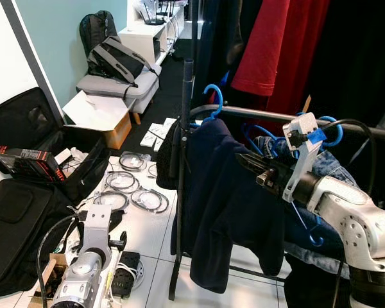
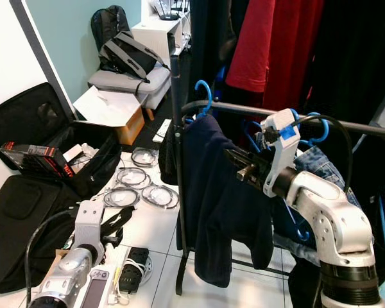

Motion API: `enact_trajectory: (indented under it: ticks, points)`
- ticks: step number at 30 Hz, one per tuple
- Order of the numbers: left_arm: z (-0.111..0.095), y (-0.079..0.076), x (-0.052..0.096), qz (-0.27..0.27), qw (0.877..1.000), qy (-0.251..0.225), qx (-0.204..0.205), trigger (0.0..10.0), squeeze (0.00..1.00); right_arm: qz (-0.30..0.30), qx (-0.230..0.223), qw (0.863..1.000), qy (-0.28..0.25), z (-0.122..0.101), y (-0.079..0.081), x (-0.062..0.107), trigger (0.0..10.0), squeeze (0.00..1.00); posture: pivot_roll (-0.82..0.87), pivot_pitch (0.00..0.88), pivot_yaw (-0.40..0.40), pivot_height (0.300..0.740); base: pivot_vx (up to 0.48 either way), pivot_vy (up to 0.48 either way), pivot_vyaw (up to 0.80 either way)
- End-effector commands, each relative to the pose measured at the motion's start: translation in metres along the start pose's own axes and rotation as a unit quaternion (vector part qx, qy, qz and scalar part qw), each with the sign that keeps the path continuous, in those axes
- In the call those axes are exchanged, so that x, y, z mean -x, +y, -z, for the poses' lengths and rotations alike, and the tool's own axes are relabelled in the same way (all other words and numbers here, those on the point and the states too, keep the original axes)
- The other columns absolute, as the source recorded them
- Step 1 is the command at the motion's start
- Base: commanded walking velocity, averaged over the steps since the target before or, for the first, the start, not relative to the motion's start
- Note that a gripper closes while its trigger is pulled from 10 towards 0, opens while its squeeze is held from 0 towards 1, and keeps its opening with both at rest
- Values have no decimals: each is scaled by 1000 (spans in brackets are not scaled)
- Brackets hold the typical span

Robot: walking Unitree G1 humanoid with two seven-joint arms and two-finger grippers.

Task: Hang hanger

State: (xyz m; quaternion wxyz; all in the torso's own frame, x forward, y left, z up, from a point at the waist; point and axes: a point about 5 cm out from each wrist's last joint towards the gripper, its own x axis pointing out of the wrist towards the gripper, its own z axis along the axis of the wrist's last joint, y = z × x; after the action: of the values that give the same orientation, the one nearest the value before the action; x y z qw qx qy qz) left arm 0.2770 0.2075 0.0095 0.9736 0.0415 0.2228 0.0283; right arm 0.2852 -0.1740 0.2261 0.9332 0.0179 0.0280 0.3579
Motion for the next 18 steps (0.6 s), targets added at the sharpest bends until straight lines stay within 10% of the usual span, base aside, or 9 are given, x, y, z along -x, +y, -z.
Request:
enact_trajectory:
  ticks: [1,9,18]
  points:
    - [5,-1,0,4,1000,9,-6,10000,0,4,39,998,-45,-22,4,7,0,0,-76,24,17,740,0,0,0]
    - [7,-3,0,10,1000,14,-8,10000,0,129,75,982,117,16,-24,17,0,0,-74,27,17,740,-39,0,0]
    - [9,-7,-1,15,1000,17,-9,10000,0,69,81,990,90,14,-6,20,0,0,-82,30,15,740,-335,0,0]
